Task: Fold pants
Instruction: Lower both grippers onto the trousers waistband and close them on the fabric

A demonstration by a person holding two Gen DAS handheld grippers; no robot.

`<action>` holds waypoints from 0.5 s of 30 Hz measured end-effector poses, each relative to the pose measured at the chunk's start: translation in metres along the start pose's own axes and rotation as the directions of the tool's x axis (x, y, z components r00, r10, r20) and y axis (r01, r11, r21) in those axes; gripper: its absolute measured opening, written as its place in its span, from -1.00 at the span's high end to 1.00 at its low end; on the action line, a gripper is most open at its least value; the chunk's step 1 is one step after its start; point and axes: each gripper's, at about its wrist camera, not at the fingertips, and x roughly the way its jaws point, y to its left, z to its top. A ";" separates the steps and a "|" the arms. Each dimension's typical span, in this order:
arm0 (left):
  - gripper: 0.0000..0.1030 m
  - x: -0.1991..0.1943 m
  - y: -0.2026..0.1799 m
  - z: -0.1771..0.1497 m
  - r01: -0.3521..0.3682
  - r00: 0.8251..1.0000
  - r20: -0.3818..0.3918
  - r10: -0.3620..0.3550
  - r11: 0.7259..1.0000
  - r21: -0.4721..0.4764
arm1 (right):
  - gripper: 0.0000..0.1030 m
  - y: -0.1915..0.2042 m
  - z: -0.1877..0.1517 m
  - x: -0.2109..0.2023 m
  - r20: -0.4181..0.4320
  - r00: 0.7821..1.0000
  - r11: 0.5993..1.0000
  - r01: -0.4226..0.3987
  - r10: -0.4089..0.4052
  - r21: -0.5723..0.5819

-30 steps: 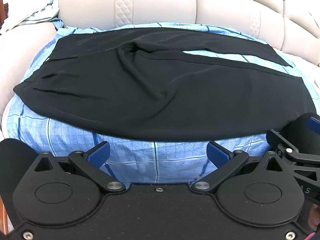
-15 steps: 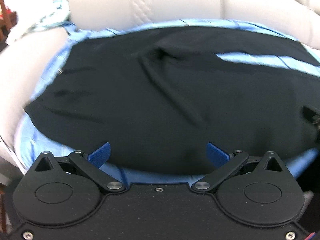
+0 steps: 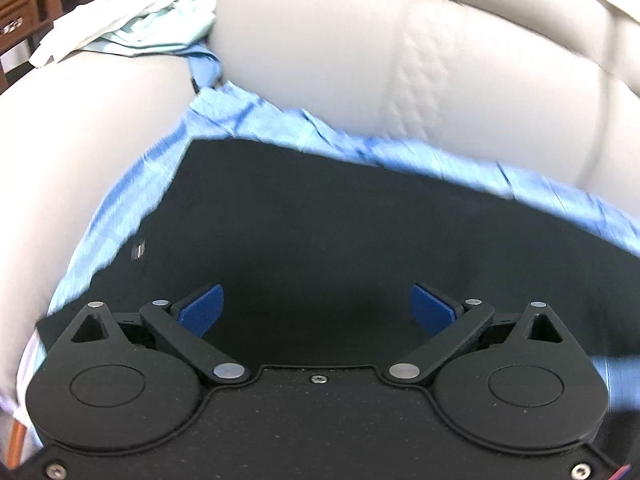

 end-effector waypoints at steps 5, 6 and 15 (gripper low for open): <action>-0.95 0.066 0.014 0.055 -0.072 0.997 0.013 0.074 0.991 -0.116 | -0.76 0.020 0.043 0.089 -0.094 0.983 0.986 0.154 -0.159 -0.062; -0.95 0.079 0.014 0.061 -0.093 0.996 0.004 0.094 0.988 -0.125 | -0.76 0.024 0.050 0.102 -0.105 0.978 0.982 0.173 -0.180 -0.074; -0.99 0.167 0.016 0.095 -0.171 0.985 -0.046 0.165 0.957 -0.233 | -1.00 0.056 0.072 0.209 -0.142 0.908 0.911 0.367 -0.395 -0.190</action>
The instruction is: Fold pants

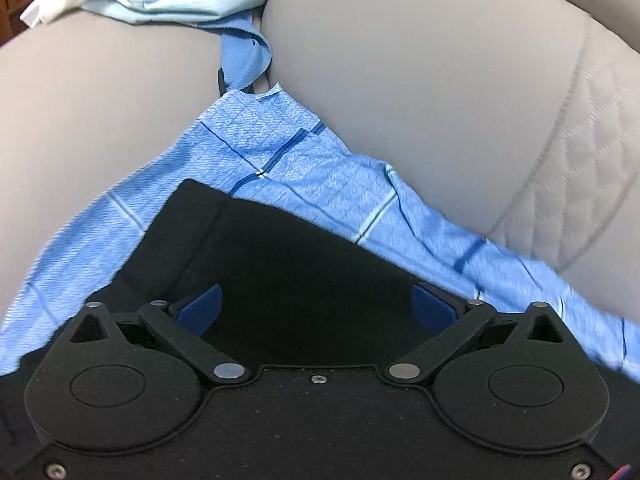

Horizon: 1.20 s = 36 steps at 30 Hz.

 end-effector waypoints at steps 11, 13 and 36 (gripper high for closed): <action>-1.00 0.044 -0.022 0.009 -0.140 0.990 -0.035 0.139 0.990 -0.012 | -1.00 0.035 0.012 0.030 -0.007 0.968 0.968 0.251 -0.251 -0.002; -1.00 0.047 -0.023 0.011 -0.161 0.986 -0.037 0.160 0.987 -0.028 | -0.99 0.033 0.011 0.030 0.004 0.963 0.963 0.270 -0.270 0.009; 0.99 -0.068 0.029 -0.010 -0.090 0.984 0.150 0.101 0.993 -0.078 | 0.92 -0.095 -0.026 -0.111 0.147 0.989 0.979 0.003 -0.033 0.202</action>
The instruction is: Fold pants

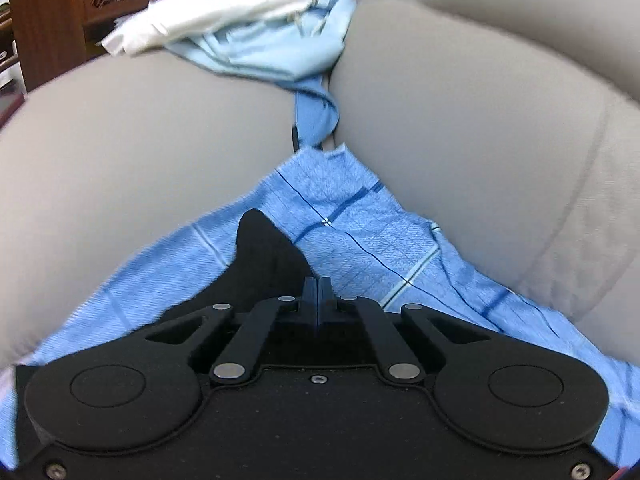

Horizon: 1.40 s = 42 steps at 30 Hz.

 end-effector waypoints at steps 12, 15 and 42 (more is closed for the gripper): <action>0.99 -0.111 0.127 -0.059 0.102 0.994 0.031 -0.106 0.990 0.099 | 0.95 -0.136 -0.141 -0.135 0.190 0.982 0.999 -0.018 0.013 0.028; 0.99 -0.108 0.149 -0.078 0.115 0.993 -0.009 -0.115 0.988 0.100 | 0.76 -0.140 -0.157 -0.136 0.135 0.984 0.993 -0.113 0.116 -0.030; 0.98 -0.091 0.126 -0.068 0.105 0.994 0.001 -0.106 0.986 0.128 | 0.92 -0.115 0.006 0.013 0.089 0.970 0.968 0.233 -0.225 -0.095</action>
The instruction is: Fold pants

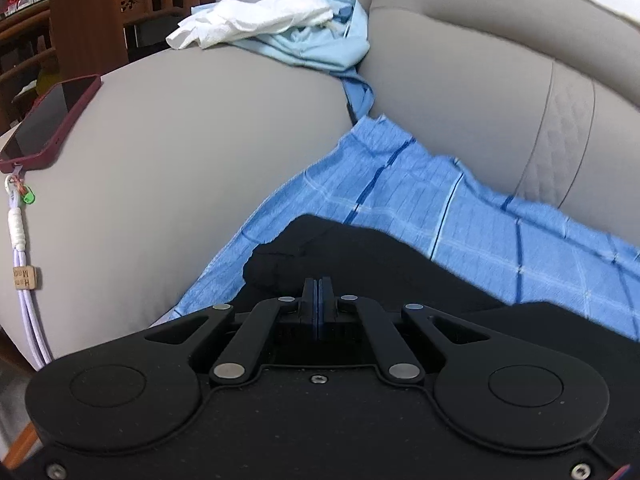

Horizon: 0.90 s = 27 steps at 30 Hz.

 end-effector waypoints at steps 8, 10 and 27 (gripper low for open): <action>0.98 -0.034 0.022 -0.010 -0.022 0.999 0.041 0.023 1.000 -0.007 | 0.92 -0.103 -0.077 -0.100 0.143 0.989 0.971 -0.071 0.039 0.228; 0.99 -0.038 0.035 -0.020 -0.031 0.999 0.023 0.032 0.999 -0.021 | 0.92 -0.116 -0.109 -0.113 0.134 0.991 0.973 -0.033 0.002 0.229; 0.75 -0.014 0.069 -0.092 -0.155 0.981 -0.106 0.160 0.986 0.053 | -0.33 -0.115 -0.190 -0.128 -0.055 0.996 0.994 -0.067 0.072 0.091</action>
